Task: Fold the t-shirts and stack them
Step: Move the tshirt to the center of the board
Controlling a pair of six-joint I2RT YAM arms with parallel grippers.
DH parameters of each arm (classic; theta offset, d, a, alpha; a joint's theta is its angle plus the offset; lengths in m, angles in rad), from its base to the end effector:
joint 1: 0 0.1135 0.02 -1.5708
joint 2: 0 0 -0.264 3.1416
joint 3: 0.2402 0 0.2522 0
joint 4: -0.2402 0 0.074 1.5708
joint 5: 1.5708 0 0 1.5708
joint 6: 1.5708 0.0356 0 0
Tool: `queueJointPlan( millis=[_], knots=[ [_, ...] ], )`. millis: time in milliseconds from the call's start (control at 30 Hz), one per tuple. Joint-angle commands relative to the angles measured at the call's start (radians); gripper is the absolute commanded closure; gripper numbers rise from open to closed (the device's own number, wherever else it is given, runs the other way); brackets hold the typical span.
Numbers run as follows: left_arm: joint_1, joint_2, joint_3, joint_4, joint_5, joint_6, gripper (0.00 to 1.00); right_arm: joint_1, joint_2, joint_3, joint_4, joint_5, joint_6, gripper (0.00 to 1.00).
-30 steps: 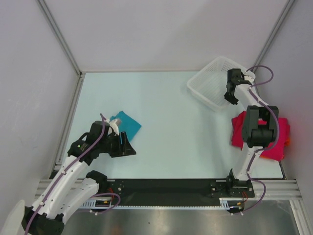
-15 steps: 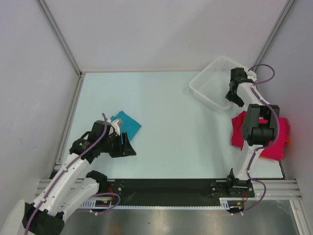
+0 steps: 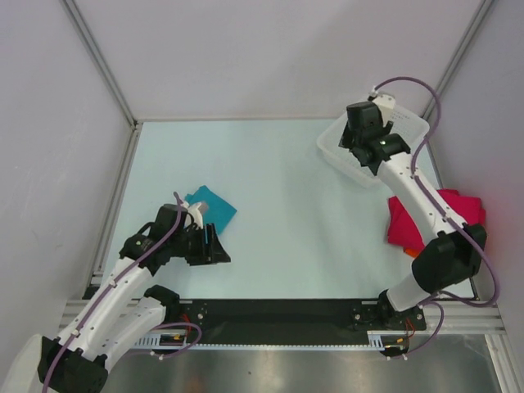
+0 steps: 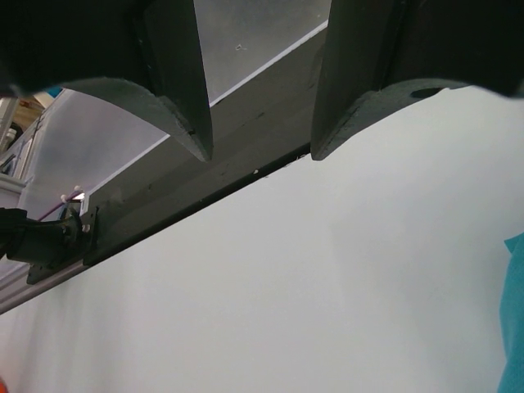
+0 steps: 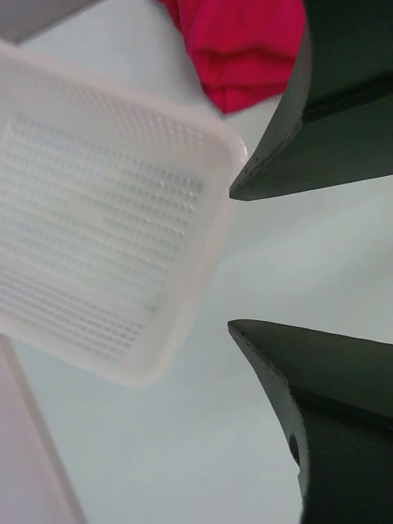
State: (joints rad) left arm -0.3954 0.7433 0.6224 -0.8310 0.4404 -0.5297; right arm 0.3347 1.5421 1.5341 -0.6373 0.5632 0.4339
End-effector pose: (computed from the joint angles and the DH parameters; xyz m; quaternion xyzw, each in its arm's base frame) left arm 0.1212 -0.0670 0.2357 0.0040 0.9319 -0.3188 0.1731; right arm 0.3283 0.0941 0.3728 0.1665 0.8524 -0.0698 0.4908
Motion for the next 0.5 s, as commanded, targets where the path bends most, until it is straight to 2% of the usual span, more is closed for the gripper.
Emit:
queueJointPlan(
  millis=[0, 200, 467],
  knots=[
    [-0.002, 0.001, 0.010, 0.056, 0.038, -0.029, 0.44, 0.085, 0.134, 0.001, -0.032, -0.141, -0.017, 0.34],
    [-0.002, -0.021, 0.017, 0.040, 0.032, -0.029, 0.44, 0.116, 0.321, 0.047, 0.001, -0.249, 0.002, 0.35],
    [-0.002, -0.033, 0.013, 0.021, 0.020, -0.023, 0.44, 0.096, 0.460, 0.089, 0.017, -0.188, -0.029, 0.36]
  ],
)
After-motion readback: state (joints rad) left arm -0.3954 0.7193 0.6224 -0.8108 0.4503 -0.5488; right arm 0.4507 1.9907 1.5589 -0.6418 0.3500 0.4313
